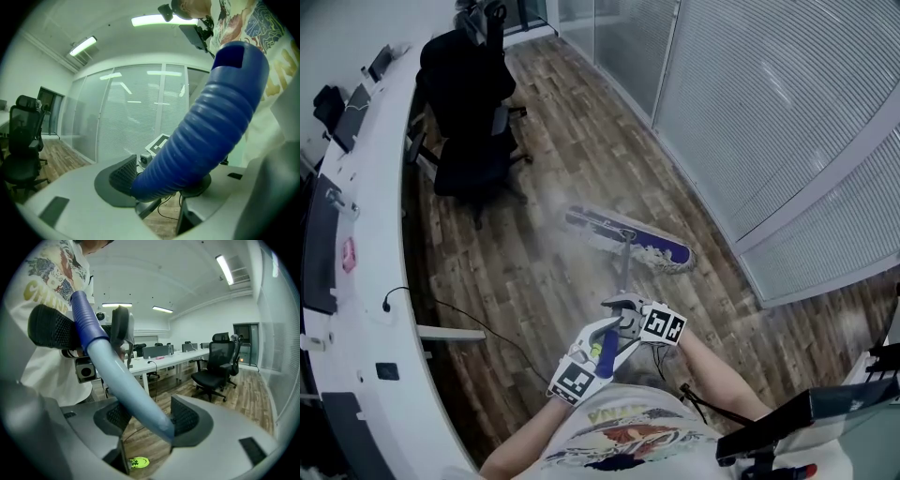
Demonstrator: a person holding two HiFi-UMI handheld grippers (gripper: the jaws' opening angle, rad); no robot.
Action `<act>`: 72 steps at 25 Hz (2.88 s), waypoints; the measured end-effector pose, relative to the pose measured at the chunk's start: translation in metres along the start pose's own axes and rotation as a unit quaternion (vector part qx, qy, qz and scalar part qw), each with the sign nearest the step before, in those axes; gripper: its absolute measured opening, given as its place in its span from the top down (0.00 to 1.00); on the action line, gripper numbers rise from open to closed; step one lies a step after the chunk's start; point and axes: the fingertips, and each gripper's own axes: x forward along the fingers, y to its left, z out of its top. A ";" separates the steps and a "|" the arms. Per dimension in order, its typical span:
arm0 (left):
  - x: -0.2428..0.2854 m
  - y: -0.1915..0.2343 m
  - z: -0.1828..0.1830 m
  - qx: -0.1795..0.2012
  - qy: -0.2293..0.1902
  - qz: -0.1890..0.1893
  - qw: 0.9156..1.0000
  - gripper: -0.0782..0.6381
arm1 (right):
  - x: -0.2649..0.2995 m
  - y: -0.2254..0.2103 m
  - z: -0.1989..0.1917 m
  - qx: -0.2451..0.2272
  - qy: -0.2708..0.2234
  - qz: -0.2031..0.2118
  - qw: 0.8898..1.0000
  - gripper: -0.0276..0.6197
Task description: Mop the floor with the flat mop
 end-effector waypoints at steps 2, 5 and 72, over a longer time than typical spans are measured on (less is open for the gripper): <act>0.011 0.024 0.001 -0.002 0.001 -0.001 1.000 0.60 | 0.004 -0.029 -0.002 -0.004 0.000 -0.009 1.000 0.59; 0.028 0.050 0.004 -0.005 0.003 -0.003 1.000 0.60 | 0.005 -0.060 0.000 0.003 -0.002 -0.012 1.000 0.59; 0.073 -0.033 0.009 -0.009 0.033 0.091 0.995 0.64 | -0.075 -0.006 -0.021 -0.018 -0.024 0.032 0.999 0.58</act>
